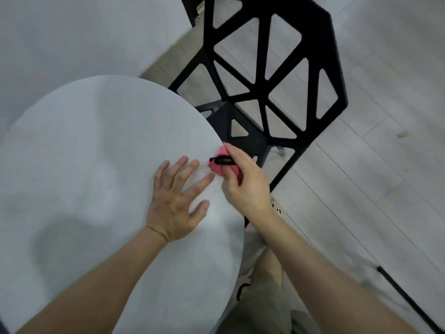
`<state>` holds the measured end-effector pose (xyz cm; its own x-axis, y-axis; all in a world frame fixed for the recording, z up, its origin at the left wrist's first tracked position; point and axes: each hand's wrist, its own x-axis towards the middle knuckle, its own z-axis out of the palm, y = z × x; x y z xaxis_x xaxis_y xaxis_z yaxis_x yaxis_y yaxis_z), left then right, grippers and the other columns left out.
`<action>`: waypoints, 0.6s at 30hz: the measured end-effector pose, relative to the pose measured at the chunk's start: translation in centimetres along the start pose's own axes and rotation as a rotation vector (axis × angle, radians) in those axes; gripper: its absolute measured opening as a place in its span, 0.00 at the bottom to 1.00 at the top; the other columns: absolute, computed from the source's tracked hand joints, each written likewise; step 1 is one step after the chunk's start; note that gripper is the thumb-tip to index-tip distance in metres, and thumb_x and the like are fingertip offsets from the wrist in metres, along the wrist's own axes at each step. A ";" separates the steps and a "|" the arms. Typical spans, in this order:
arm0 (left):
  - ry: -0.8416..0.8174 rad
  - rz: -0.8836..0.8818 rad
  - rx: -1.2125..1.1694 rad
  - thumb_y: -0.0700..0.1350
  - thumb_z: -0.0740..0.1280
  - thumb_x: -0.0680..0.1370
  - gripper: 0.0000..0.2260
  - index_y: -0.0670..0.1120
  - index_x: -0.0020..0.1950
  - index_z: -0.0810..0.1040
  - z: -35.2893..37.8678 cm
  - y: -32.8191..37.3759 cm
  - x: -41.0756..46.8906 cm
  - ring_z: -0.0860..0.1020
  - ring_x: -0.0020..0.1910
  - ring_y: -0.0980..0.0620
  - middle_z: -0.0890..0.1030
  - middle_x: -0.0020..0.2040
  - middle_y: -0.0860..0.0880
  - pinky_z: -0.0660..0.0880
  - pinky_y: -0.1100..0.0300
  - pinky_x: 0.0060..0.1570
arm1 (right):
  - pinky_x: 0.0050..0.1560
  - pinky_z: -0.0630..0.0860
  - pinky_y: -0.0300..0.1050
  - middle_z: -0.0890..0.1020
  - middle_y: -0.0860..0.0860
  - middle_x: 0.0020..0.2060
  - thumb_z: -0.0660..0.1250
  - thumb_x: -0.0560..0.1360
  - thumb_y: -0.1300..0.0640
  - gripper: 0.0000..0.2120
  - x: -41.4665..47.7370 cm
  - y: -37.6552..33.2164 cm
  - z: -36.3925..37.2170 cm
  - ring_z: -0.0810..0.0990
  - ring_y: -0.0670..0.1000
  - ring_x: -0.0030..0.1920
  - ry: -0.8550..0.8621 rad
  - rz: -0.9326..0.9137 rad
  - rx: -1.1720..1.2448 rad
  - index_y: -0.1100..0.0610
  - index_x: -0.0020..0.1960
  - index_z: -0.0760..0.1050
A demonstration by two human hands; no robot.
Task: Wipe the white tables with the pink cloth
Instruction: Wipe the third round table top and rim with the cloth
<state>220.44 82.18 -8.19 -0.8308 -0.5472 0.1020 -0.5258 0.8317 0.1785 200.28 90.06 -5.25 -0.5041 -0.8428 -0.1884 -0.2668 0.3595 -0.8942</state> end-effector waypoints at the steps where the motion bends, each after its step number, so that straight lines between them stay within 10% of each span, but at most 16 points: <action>1: -0.010 -0.005 0.003 0.54 0.70 0.80 0.26 0.51 0.79 0.77 0.0 0.0 -0.1 0.66 0.82 0.36 0.72 0.81 0.41 0.62 0.27 0.76 | 0.71 0.69 0.31 0.79 0.41 0.73 0.68 0.83 0.60 0.24 2.5 -1.1 0.9 0.76 0.41 0.72 -0.016 -0.003 -0.002 0.49 0.78 0.75; 6: -0.071 -0.002 0.013 0.54 0.65 0.83 0.25 0.50 0.80 0.76 -0.4 -0.1 -0.2 0.64 0.84 0.36 0.70 0.82 0.40 0.61 0.27 0.76 | 0.72 0.75 0.55 0.80 0.46 0.73 0.68 0.83 0.58 0.23 12.9 -4.1 4.1 0.79 0.52 0.71 -0.211 -0.109 -0.086 0.51 0.78 0.75; 13: -0.096 -0.016 -0.009 0.52 0.65 0.84 0.23 0.50 0.79 0.77 -1.1 0.4 -0.3 0.64 0.83 0.36 0.71 0.81 0.40 0.61 0.27 0.77 | 0.72 0.73 0.36 0.81 0.38 0.68 0.69 0.84 0.62 0.26 2.1 -1.0 -1.7 0.77 0.36 0.70 -0.195 -0.049 0.058 0.49 0.80 0.73; 18: 0.037 -0.265 -0.122 0.55 0.70 0.83 0.27 0.44 0.79 0.76 -3.4 0.3 1.3 0.68 0.82 0.39 0.74 0.78 0.41 0.67 0.34 0.76 | 0.70 0.78 0.47 0.84 0.43 0.65 0.69 0.82 0.60 0.23 11.6 -4.5 2.8 0.80 0.41 0.66 -0.265 -0.085 -0.055 0.51 0.76 0.77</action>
<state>219.82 81.35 -4.66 -0.6592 -0.7487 0.0709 -0.6958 0.6429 0.3202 197.91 77.56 -4.54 -0.2476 -0.9437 -0.2193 -0.3465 0.2976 -0.8896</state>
